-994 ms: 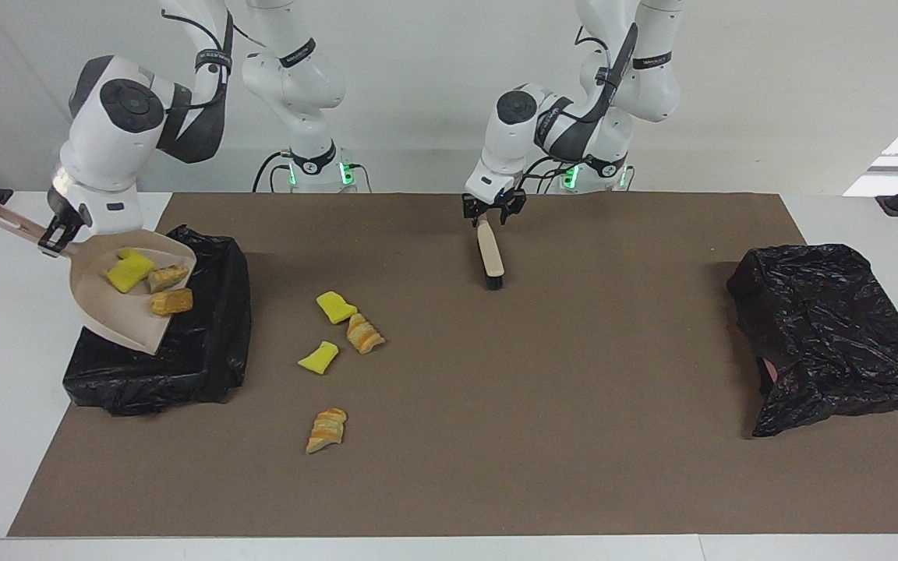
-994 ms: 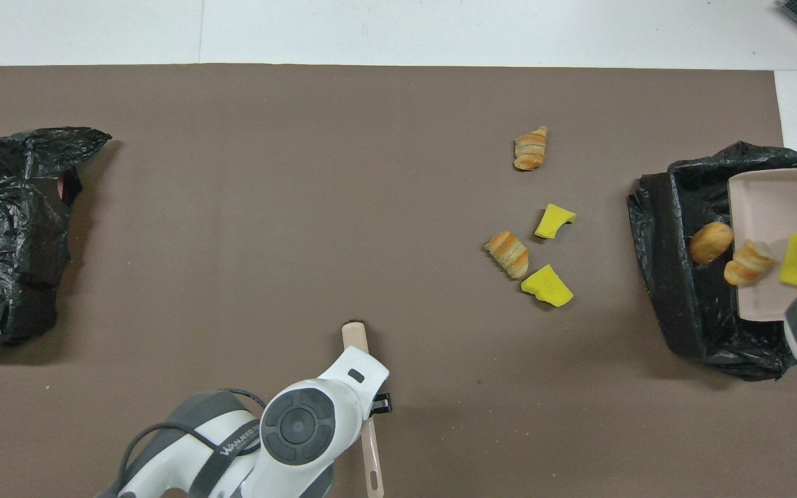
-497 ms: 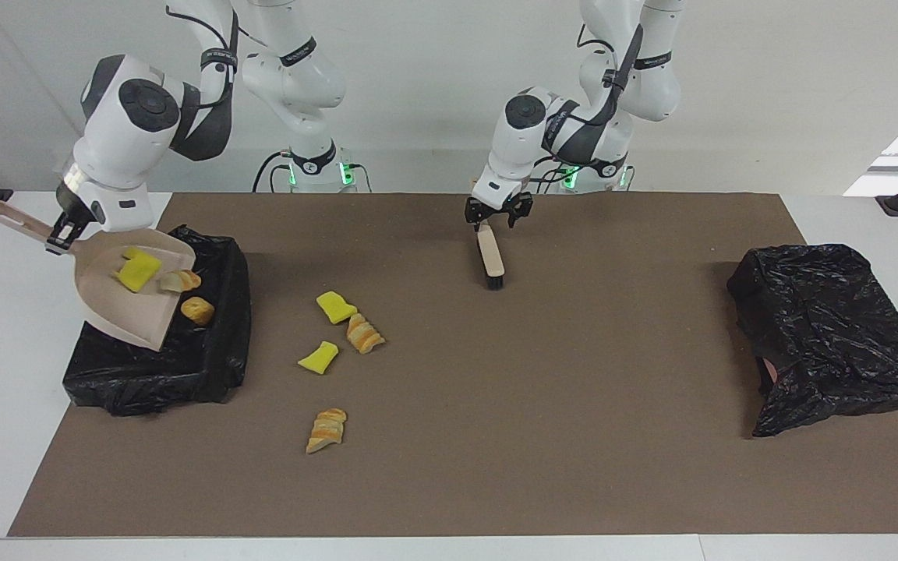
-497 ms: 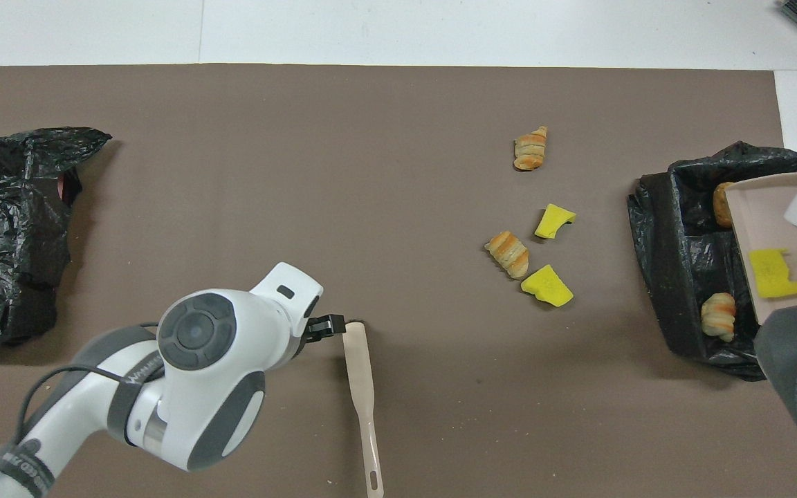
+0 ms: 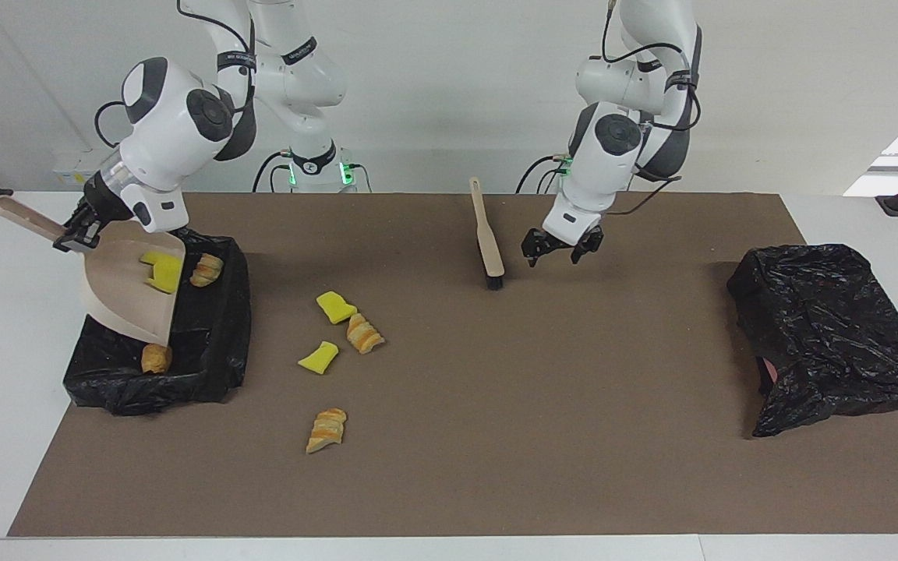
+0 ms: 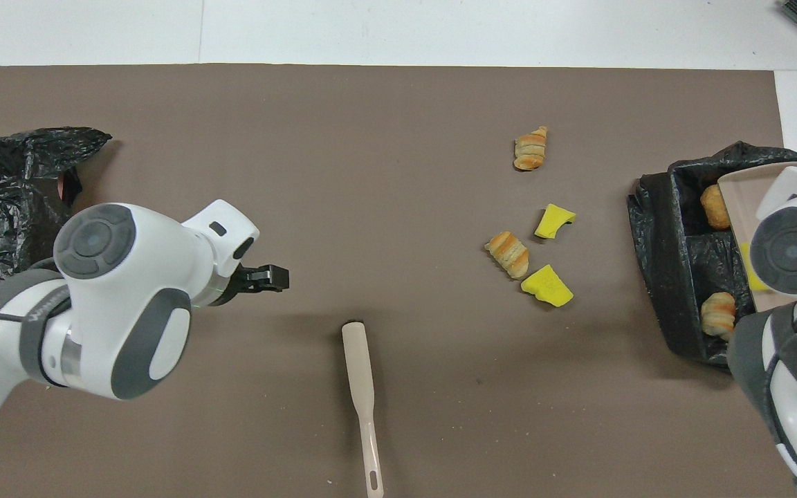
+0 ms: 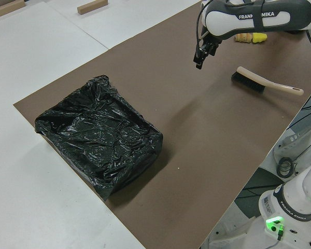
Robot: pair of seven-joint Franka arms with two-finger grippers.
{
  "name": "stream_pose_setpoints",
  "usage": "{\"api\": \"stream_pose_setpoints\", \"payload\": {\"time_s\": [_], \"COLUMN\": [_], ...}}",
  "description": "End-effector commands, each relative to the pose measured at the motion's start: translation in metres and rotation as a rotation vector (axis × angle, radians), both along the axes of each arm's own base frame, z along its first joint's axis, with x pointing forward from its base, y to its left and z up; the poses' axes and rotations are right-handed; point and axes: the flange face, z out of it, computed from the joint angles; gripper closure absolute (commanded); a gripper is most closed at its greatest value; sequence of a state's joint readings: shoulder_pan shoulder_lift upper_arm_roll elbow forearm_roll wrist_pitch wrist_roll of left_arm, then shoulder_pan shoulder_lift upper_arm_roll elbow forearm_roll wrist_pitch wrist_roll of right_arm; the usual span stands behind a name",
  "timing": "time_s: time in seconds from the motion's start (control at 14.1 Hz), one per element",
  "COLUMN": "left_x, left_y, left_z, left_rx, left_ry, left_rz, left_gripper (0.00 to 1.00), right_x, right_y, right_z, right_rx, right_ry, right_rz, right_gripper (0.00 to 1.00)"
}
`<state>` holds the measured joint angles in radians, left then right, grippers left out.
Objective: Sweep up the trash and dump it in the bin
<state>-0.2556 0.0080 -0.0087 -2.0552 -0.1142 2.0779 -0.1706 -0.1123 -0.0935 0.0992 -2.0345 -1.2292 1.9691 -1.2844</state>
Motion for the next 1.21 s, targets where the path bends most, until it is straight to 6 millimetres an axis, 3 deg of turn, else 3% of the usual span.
{"api": "stream_pose_setpoints", "payload": {"time_s": [0.0, 0.14, 0.43, 0.78, 1.14], "left_x": [0.022, 0.033, 0.047, 0.035, 0.028], "left_y": [0.042, 0.065, 0.106, 0.127, 0.126], "left_z": [0.03, 0.053, 0.1, 0.157, 0.161], "left_rx": [0.021, 0.019, 0.019, 0.078, 0.084], "left_ry": [-0.011, -0.028, -0.029, 0.029, 0.019], "left_rz": [-0.066, -0.06, -0.031, -0.095, -0.106], "left_gripper": [0.0, 0.0, 0.0, 0.0, 0.0], "right_x": [-0.004, -0.005, 0.004, 0.03, 0.044], "right_y": [-0.011, -0.022, -0.017, 0.049, 0.128], "right_z": [0.006, 0.007, 0.021, 0.019, -0.018], "right_rx": [-0.046, -0.048, -0.005, 0.371, 0.695], "right_ry": [-0.027, -0.03, -0.079, -0.17, -0.405], "right_rz": [-0.005, -0.019, -0.067, -0.268, -0.633], "right_gripper": [1.0, 1.0, 1.0, 1.0, 1.0]}}
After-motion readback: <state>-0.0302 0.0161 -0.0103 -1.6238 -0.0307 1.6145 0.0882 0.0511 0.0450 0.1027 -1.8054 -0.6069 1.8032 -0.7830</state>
